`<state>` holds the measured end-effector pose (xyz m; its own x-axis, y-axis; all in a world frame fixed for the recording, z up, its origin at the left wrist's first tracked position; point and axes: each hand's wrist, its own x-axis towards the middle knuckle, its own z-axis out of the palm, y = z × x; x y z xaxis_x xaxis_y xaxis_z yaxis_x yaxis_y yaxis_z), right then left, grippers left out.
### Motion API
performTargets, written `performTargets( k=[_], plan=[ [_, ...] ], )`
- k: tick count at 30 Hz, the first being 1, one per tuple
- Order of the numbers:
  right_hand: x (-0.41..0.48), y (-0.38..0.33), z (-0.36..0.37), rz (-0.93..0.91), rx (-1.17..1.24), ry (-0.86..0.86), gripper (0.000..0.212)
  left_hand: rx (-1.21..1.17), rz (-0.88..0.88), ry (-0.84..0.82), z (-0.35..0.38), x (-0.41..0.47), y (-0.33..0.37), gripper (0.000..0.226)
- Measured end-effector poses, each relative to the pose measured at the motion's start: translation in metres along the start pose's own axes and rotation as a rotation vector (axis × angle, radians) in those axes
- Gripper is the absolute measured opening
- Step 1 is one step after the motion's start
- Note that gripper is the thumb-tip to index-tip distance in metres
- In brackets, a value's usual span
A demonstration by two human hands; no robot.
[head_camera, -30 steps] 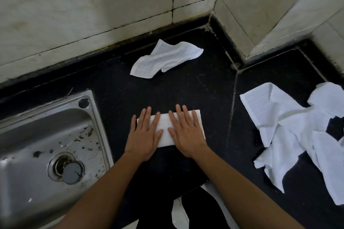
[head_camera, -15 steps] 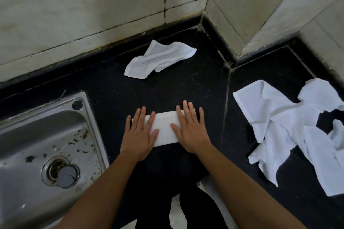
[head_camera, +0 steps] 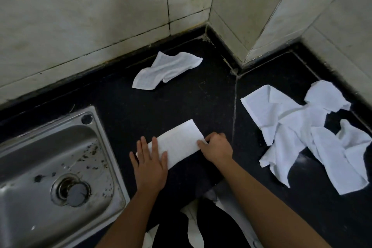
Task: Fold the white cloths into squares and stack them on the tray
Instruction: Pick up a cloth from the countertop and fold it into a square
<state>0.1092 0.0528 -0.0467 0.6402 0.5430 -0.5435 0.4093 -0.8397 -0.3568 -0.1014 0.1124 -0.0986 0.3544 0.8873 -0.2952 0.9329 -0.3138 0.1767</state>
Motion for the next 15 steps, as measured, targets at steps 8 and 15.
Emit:
performTargets(
  k=[8,15],
  plan=[
    [0.013,-0.012,-0.02,0.113,0.523,-0.221,0.048,0.014,-0.072,-0.064,-0.03,0.0,0.011,0.065],
    [0.006,-0.032,-0.058,-0.163,0.346,-0.319,0.015,-0.13,0.286,-0.01,-0.1,0.055,0.033,0.08]
  ],
)
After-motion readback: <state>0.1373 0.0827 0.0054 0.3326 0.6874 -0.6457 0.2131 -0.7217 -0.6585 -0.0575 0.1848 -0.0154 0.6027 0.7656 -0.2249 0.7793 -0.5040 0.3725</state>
